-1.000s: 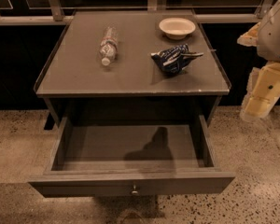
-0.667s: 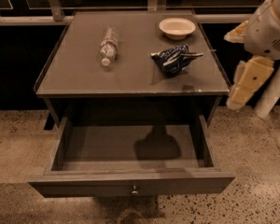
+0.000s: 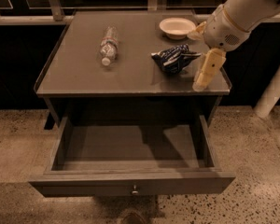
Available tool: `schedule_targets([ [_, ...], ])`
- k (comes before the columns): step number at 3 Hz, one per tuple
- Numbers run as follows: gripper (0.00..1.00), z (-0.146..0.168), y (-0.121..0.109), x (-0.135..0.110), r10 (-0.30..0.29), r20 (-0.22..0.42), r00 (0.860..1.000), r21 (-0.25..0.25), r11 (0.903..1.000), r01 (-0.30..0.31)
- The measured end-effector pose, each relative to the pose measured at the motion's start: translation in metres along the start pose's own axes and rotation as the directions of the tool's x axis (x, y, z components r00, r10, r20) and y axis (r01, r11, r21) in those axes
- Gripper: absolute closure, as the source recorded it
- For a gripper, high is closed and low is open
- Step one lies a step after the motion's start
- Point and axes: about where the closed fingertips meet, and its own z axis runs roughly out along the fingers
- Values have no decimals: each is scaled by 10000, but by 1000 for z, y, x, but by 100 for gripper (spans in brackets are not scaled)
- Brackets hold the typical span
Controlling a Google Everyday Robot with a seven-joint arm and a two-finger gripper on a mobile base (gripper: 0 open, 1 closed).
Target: Place blue chip bag into top drawer
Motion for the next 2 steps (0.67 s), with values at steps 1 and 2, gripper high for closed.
schedule_targets([
  [1,0,26,-32,-18,-580,346,9977,-24,9983,581],
  [2,0,48,-53,-26,-921,370,9951,-65,9957,924],
])
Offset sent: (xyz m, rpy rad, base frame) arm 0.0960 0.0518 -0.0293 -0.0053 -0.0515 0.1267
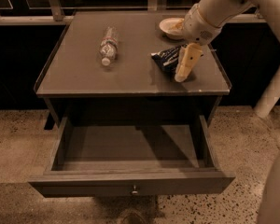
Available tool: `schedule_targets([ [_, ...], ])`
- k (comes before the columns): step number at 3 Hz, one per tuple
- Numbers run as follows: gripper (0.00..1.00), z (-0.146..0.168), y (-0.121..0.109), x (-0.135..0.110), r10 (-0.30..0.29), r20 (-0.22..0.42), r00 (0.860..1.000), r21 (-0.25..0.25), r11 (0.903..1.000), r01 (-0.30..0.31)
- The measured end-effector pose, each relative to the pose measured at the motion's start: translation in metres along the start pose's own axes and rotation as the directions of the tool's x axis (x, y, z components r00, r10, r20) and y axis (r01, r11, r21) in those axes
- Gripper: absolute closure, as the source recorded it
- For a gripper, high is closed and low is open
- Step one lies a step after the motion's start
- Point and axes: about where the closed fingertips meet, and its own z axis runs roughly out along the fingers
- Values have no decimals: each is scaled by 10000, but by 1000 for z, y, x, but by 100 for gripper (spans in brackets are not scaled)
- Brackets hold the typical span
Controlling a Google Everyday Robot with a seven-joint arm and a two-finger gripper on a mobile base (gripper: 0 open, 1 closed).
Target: Place blue chip bag into top drawer
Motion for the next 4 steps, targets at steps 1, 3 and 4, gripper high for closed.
schedule_targets([
  [1,0,24,-10,11,-108,-511,9986,-166,9998,99],
  [3,19,25,-10,11,-114,-535,9985,-173,9998,105],
  [4,42,25,-10,11,-114,-535,9985,-174,9998,105],
])
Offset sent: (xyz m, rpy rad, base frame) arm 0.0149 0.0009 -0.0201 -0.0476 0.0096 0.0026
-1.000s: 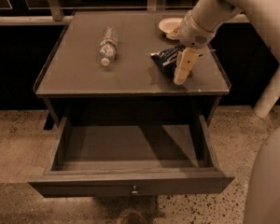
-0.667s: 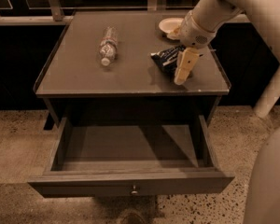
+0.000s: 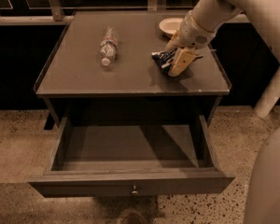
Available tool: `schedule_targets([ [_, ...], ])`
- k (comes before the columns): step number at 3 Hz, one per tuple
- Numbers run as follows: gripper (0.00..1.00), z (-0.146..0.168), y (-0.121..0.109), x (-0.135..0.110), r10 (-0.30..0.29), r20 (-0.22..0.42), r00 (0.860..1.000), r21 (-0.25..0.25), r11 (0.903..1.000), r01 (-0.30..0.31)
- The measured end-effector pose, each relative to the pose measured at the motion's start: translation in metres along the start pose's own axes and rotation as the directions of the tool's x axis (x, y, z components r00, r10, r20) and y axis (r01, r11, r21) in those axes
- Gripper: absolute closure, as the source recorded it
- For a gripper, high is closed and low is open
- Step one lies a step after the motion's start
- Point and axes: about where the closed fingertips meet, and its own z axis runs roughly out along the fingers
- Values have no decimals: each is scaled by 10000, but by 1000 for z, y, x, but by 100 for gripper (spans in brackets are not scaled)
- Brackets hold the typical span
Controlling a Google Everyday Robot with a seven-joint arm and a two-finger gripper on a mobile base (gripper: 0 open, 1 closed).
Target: Place blue chip bag into top drawer
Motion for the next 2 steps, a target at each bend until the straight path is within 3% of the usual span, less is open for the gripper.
schedule_targets([
  [2,89,0,0,0,0,0,10000,-1,10000,0],
])
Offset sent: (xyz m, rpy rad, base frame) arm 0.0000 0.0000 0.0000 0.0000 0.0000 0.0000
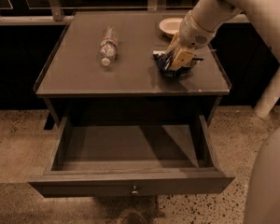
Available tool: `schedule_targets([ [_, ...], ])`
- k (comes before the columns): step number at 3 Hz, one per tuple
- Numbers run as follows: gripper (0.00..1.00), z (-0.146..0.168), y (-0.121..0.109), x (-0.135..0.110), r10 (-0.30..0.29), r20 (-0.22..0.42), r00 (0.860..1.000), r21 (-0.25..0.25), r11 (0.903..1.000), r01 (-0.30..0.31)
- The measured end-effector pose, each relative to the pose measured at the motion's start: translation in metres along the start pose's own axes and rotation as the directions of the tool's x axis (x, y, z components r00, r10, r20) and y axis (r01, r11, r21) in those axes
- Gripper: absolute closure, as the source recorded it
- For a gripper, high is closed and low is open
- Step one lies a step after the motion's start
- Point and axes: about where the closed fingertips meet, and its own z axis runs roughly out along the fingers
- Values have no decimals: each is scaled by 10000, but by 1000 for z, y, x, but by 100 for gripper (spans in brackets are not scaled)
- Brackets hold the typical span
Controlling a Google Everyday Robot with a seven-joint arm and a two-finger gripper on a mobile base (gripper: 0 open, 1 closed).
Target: Place blue chip bag into top drawer
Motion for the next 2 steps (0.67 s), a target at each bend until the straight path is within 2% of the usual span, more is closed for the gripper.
schedule_targets([
  [1,100,0,0,0,1,0,10000,0,10000,-1],
  [2,100,-11,21,1,399,321,9987,-15,9992,-399],
])
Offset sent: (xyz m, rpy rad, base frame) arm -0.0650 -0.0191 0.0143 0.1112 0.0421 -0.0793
